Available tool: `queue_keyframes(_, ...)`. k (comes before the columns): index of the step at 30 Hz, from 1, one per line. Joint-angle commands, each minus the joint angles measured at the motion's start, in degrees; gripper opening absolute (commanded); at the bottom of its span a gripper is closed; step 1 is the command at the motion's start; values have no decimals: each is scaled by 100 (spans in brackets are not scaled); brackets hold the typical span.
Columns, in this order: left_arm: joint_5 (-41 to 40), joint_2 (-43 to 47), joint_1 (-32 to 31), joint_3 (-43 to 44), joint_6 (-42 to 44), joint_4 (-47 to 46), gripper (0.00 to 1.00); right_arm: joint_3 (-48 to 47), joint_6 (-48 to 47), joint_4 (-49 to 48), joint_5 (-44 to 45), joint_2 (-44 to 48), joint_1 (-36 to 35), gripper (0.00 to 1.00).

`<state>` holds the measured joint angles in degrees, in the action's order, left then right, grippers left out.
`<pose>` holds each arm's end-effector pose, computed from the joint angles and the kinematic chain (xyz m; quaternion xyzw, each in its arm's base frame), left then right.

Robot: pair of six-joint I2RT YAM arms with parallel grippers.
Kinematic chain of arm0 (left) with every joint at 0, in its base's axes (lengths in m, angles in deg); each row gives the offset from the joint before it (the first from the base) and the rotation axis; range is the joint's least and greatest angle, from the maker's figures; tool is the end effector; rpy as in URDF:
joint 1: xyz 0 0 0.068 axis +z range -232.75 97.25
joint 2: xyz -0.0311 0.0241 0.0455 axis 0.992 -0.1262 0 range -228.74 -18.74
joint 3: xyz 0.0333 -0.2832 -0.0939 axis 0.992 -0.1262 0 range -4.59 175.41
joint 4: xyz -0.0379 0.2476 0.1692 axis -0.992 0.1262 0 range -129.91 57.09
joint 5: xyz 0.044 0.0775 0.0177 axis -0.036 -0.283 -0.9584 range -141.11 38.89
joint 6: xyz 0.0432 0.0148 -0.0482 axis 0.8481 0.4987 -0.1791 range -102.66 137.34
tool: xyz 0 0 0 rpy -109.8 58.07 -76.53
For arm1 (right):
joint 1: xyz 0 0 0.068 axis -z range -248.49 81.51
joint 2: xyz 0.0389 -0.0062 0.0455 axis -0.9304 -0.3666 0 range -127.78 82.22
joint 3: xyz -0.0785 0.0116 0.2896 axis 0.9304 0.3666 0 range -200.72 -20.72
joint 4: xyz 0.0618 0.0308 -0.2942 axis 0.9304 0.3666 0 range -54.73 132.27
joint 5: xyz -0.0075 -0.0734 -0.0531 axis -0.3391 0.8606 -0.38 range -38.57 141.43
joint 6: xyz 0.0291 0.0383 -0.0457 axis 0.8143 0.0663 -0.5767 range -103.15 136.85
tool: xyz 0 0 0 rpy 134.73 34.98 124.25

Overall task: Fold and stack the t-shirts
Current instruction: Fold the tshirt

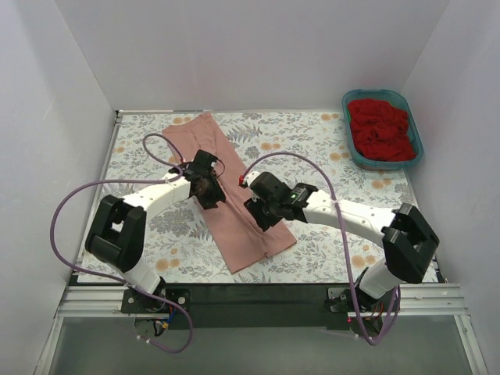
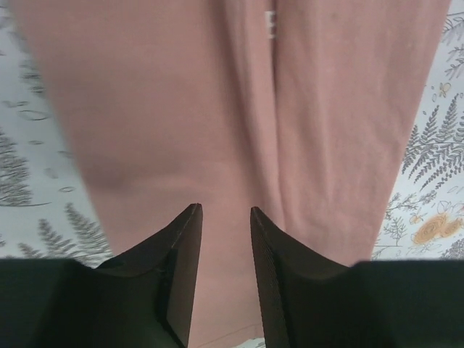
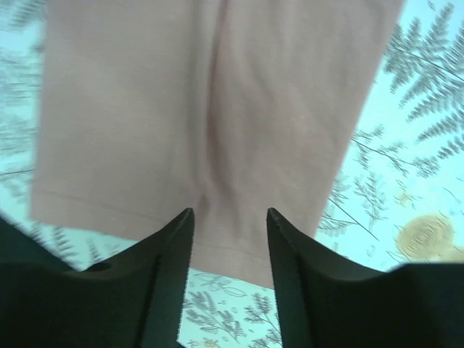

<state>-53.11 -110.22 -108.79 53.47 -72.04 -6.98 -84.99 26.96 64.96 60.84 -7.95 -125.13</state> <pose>0.3170 -0.1527 0.1811 -0.5169 0.8310 -0.1641 0.1239 0.2147 0.3105 0.2301 -0.3537 0.8842 0.0968 0.2893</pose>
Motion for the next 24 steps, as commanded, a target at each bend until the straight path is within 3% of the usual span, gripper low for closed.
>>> queue_keyframes(1,103,-282,-251,416,-132,-251,29,309,-44,-656,-1654,456,223,49)
queue_keyframes(5,95,-756,-375,767,-115,-313,26,793,70,-1429,-3031,501,452,28)
queue_keyframes(6,95,-948,-401,898,-80,-305,25,924,70,-1509,-3450,466,496,19)
queue_keyframes(10,103,-1284,-516,1110,-26,-304,24,1215,105,-1835,-4131,229,601,2)
queue_keyframes(19,33,-1495,-542,1005,-9,-313,24,2138,316,-2477,-4729,-378,1418,1)
queue_keyframes(23,42,-1513,-551,1128,70,-305,24,2173,360,-2477,-4834,-510,1419,1)
queue_keyframes(24,94,-1469,-542,1215,114,-296,28,2173,378,-2460,-4878,-475,1428,1)
